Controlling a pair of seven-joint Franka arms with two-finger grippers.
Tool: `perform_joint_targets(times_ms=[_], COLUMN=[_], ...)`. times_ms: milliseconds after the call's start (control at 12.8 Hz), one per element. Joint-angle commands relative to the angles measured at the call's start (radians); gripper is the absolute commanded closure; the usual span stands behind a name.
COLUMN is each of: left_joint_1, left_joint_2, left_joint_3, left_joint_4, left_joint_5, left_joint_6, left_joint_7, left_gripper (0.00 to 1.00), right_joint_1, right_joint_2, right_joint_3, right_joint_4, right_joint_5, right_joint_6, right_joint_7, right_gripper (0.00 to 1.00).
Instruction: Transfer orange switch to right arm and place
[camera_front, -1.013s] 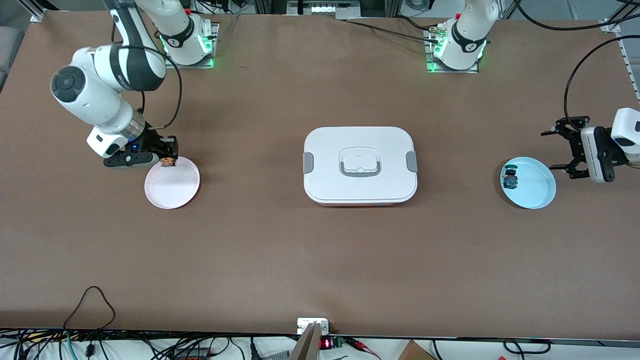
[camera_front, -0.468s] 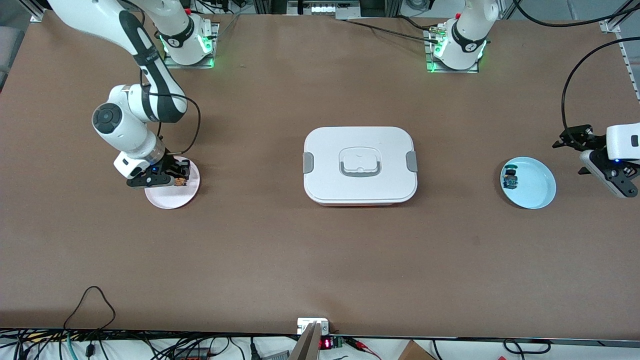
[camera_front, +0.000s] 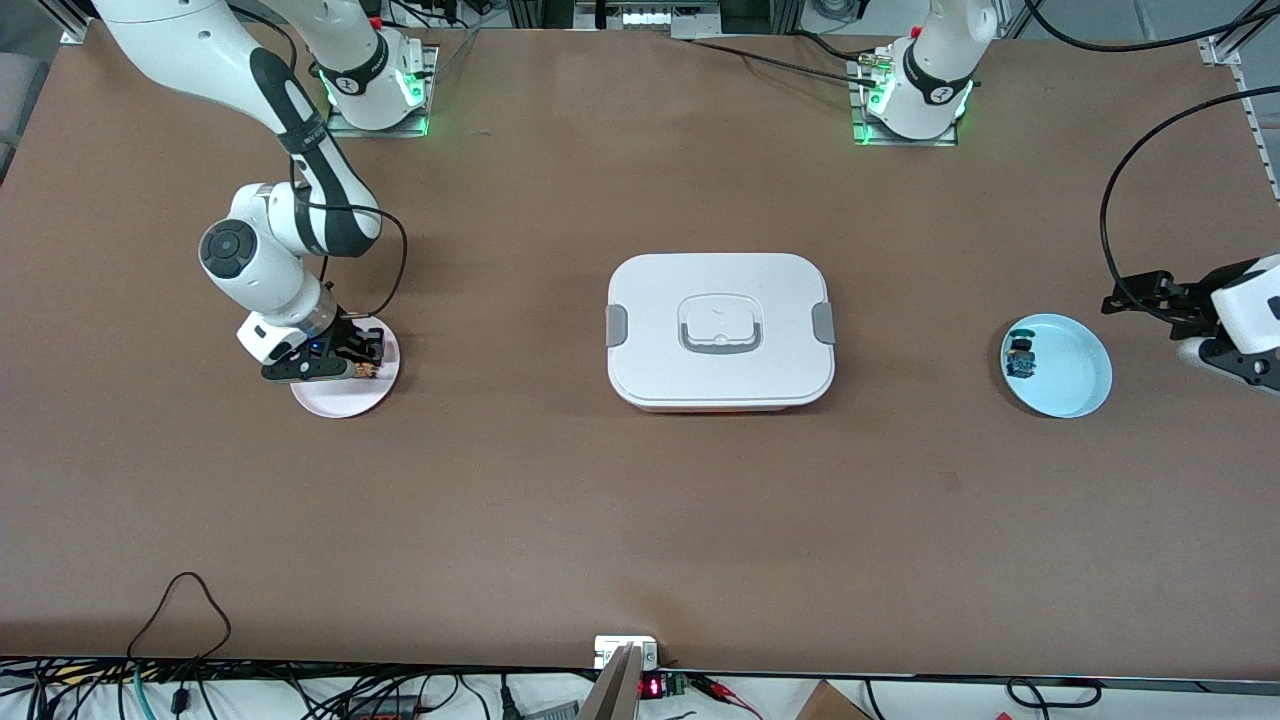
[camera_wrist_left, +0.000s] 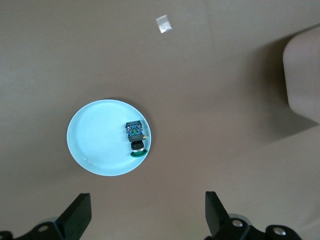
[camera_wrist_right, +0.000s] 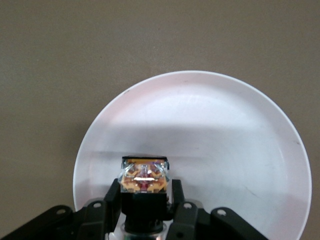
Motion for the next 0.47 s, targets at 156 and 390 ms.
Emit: perform_joint_targets(times_ms=[156, 390], left_joint_1=[-0.024, -0.041], left_joint_2=[-0.049, -0.058], left_joint_3=[-0.021, -0.033], left_joint_4=[-0.006, 0.001], left_joint_5=[0.031, 0.031], left_joint_6=[-0.014, -0.005], left_joint_7=[-0.214, -0.278], left_gripper=[0.00, 0.00], right_joint_1=[-0.012, -0.012], right_joint_2=[-0.094, -0.236], right_joint_3=[0.010, 0.008], right_joint_4=[0.034, 0.106], right_joint_5=[-0.002, 0.002], right_joint_6=[-0.113, -0.364], right_joint_7=[-0.002, 0.000], right_gripper=[0.02, 0.01])
